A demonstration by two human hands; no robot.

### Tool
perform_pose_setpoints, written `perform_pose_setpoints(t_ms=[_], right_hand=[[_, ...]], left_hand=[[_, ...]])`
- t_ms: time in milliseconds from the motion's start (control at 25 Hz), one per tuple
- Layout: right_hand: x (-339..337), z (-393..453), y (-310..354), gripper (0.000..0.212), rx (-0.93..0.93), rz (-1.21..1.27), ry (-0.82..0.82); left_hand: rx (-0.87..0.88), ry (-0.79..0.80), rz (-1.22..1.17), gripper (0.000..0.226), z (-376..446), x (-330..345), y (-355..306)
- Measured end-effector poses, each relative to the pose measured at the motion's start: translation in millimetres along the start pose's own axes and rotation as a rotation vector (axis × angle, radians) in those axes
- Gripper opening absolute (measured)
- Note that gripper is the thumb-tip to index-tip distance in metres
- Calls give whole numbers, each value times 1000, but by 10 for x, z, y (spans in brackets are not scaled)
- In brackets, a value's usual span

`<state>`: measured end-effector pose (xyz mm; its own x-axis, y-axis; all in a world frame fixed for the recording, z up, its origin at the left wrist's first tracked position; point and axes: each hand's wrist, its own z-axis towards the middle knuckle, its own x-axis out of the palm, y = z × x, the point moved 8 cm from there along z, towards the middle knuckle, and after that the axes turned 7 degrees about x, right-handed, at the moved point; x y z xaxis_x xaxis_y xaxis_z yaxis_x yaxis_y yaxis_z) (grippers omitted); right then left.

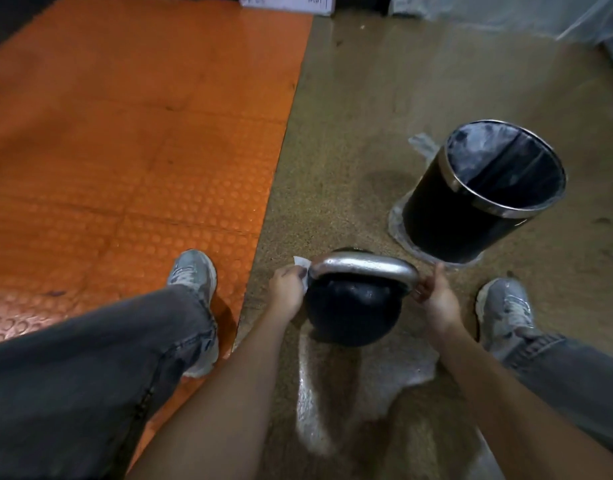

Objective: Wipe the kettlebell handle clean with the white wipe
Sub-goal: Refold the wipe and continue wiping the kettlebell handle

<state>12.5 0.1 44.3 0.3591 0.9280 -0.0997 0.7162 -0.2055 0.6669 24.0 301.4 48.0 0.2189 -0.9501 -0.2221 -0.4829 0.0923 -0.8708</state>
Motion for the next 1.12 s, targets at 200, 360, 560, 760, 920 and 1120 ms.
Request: perform_pose_setpoints(t_ms=[200,360,560,760,920,1120], right_hand=[[103,30,-16,71,65,141,102],[147,14,-120,120,79,193,212],[189,-7,-173,97,42,108,278],[206,4,-243,84,-53,34,275],[215,-24,-217,86,-35,45,292],[245,-40,-221,91,-53,75,320]], left_hand=[[72,-75,-158,22,-54,-56,-203],[154,-30,-143,23,-106,6,-119],[176,-98,-226,26,-229,1,-212],[170,-94,-206,30,-222,37,-5],[215,-174,-237,30,-253,-4,-83],[166,-128,-206,29,-210,77,84]])
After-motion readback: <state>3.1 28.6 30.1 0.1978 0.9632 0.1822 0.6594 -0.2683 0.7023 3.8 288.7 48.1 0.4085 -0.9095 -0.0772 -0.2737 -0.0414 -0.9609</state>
